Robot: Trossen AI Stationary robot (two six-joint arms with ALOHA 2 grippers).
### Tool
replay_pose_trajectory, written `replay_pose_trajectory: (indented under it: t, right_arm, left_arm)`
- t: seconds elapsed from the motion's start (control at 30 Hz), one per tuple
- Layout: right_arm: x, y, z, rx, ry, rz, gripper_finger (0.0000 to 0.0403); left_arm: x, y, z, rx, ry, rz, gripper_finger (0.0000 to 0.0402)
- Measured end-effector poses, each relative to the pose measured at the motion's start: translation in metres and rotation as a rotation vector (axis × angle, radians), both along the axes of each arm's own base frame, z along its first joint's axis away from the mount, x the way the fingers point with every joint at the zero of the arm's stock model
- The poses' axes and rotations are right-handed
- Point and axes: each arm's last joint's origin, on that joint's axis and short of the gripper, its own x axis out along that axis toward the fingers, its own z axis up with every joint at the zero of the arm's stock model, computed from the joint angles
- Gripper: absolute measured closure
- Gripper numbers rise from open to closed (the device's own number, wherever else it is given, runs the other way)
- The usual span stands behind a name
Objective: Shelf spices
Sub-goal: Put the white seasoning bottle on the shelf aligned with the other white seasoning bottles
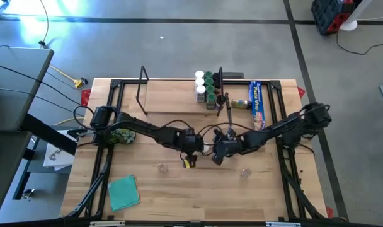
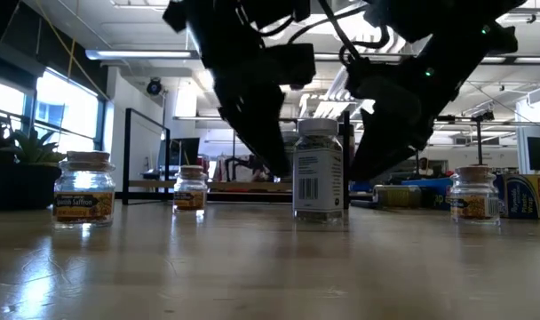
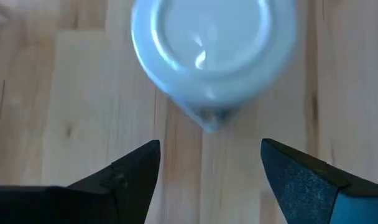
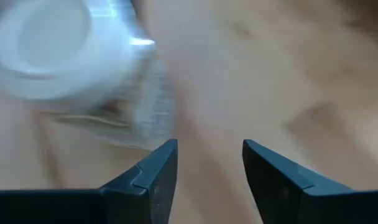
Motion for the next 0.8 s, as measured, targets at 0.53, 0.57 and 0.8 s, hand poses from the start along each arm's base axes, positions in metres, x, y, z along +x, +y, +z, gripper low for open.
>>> replay_pose_trajectory:
  t: [0.53, 0.57, 0.8]
  right_arm:
    - [-0.009, 0.054, 0.0, 0.094, -0.066, 0.135, 0.0247]
    - [-0.011, 0.055, 0.003, 0.085, -0.07, 0.15, 0.0247]
    - [-0.001, 0.054, 0.065, -0.163, -0.172, 0.48, 0.0247]
  left_arm:
    - [-0.011, 0.031, -0.008, 0.201, 0.018, 0.105, 0.0133]
    - [-0.013, 0.028, -0.006, 0.194, 0.029, 0.106, 0.0134]
    - [-0.047, -0.003, 0.036, 0.296, 0.026, 0.161, 0.0134]
